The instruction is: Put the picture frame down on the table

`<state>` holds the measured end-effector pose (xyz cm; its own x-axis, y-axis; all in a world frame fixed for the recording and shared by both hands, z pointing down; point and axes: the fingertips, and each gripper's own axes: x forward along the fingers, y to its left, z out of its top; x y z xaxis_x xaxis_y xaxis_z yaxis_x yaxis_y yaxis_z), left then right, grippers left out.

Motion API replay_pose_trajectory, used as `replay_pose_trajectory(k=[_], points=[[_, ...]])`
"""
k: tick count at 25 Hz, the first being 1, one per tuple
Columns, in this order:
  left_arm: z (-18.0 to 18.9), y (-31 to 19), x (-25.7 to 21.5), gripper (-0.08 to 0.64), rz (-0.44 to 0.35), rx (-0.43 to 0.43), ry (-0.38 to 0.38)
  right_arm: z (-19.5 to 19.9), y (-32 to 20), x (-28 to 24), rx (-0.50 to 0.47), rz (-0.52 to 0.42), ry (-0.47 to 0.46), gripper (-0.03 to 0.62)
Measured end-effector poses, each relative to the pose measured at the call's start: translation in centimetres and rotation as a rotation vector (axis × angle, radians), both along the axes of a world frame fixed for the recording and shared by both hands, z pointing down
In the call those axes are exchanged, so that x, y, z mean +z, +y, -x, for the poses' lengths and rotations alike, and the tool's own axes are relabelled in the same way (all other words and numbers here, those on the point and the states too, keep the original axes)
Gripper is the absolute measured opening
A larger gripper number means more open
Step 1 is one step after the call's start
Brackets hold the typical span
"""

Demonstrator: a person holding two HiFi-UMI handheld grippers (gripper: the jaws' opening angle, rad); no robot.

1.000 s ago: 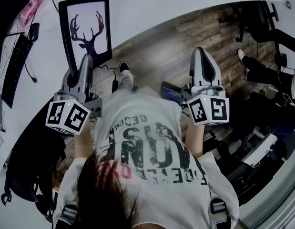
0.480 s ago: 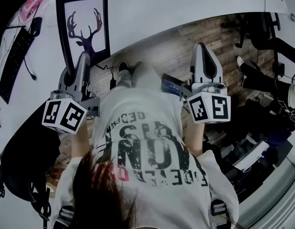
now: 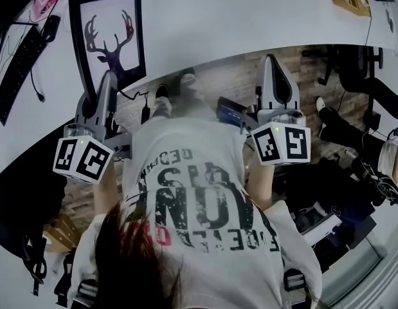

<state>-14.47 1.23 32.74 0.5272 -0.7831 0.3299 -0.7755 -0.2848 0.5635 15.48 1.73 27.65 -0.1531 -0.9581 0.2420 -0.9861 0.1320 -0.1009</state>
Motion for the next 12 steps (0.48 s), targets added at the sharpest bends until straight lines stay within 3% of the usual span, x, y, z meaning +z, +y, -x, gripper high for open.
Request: replay_pose_trajectory(k=[12], points=[[-3.5,-2.6,-0.8,0.017,-0.002,-0.19,-0.005,-3.4,-7.4,0.4,-0.175,0.014,-0.02,0.001]])
